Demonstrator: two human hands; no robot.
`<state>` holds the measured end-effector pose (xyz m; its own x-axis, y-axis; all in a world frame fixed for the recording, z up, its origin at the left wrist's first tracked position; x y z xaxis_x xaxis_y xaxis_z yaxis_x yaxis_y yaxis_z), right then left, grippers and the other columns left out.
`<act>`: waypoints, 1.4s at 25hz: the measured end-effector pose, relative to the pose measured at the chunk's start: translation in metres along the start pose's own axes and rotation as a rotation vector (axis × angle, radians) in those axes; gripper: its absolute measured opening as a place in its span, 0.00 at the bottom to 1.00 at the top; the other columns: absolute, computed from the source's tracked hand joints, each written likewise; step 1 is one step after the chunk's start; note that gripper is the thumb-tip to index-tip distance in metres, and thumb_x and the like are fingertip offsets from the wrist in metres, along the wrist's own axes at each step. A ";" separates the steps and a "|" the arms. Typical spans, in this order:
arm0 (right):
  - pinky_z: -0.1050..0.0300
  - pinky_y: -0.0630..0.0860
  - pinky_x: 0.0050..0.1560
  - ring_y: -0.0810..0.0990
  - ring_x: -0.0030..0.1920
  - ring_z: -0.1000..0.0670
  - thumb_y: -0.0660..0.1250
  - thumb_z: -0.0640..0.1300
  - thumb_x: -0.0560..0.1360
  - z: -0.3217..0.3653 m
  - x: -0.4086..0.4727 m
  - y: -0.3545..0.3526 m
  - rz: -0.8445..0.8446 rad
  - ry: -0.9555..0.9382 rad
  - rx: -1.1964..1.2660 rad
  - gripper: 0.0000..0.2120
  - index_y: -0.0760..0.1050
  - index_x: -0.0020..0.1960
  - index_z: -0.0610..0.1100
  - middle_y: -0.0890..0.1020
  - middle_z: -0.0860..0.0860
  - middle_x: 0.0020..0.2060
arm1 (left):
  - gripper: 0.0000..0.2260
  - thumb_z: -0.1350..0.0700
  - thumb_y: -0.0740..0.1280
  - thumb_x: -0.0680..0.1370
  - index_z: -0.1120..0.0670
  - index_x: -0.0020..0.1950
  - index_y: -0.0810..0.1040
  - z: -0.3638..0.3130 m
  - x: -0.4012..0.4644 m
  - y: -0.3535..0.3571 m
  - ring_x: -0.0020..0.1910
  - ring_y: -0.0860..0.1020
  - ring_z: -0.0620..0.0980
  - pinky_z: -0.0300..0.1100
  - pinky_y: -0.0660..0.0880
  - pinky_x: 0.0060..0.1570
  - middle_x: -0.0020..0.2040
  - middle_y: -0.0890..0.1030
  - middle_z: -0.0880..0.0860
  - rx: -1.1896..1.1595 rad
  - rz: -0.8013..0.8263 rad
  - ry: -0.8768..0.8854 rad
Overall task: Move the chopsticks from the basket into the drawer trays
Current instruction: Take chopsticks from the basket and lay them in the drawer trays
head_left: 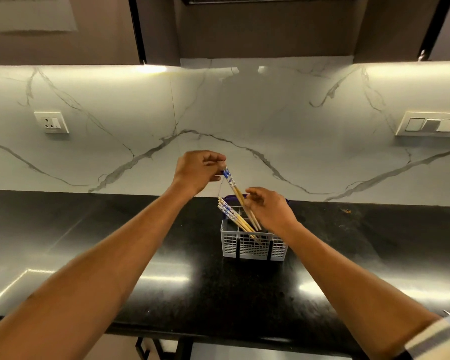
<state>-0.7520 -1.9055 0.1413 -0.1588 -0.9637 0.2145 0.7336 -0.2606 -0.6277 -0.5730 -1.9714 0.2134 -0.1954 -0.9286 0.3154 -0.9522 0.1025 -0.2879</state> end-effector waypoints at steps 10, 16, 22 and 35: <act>0.47 0.83 0.57 0.87 0.48 0.46 0.70 0.42 0.78 0.010 -0.021 -0.025 0.092 0.018 0.336 0.08 0.83 0.56 0.43 0.88 0.47 0.45 | 0.10 0.62 0.71 0.76 0.59 0.57 0.82 -0.066 -0.020 0.004 0.44 0.86 0.50 0.41 0.83 0.45 0.47 0.86 0.56 -0.057 0.178 0.063; 0.57 0.83 0.45 0.87 0.47 0.44 0.71 0.41 0.76 -0.005 -0.069 -0.021 0.294 0.149 0.577 0.09 0.83 0.54 0.37 0.87 0.41 0.45 | 0.06 0.64 0.70 0.76 0.56 0.51 0.83 -0.040 -0.037 0.020 0.42 0.86 0.50 0.42 0.84 0.42 0.49 0.86 0.59 -0.229 0.260 -0.169; 0.48 0.83 0.53 0.87 0.48 0.42 0.71 0.40 0.77 -0.048 -0.123 0.015 0.333 0.320 0.694 0.09 0.83 0.52 0.36 0.87 0.39 0.47 | 0.11 0.62 0.71 0.76 0.55 0.58 0.80 0.026 -0.102 0.058 0.49 0.86 0.57 0.51 0.82 0.53 0.49 0.86 0.58 -0.278 0.300 -0.365; 0.51 0.84 0.47 0.87 0.48 0.41 0.72 0.39 0.76 -0.105 -0.220 0.088 0.441 0.652 0.634 0.06 0.84 0.49 0.37 0.87 0.38 0.47 | 0.08 0.62 0.67 0.80 0.59 0.58 0.80 0.133 -0.242 0.093 0.47 0.86 0.52 0.43 0.83 0.44 0.47 0.87 0.56 -0.322 0.396 -0.620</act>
<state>-0.7220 -1.7229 -0.0401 0.0206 -0.8595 -0.5107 0.9997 0.0225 0.0024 -0.5827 -1.7851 -0.0099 -0.4567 -0.8212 -0.3421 -0.8791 0.4756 0.0320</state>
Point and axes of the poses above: each hand's wrist, its own x-axis towards the middle knuckle, its own y-axis out of the palm, z = x × y, the point moved 3 cm from there along x, towards the middle knuckle
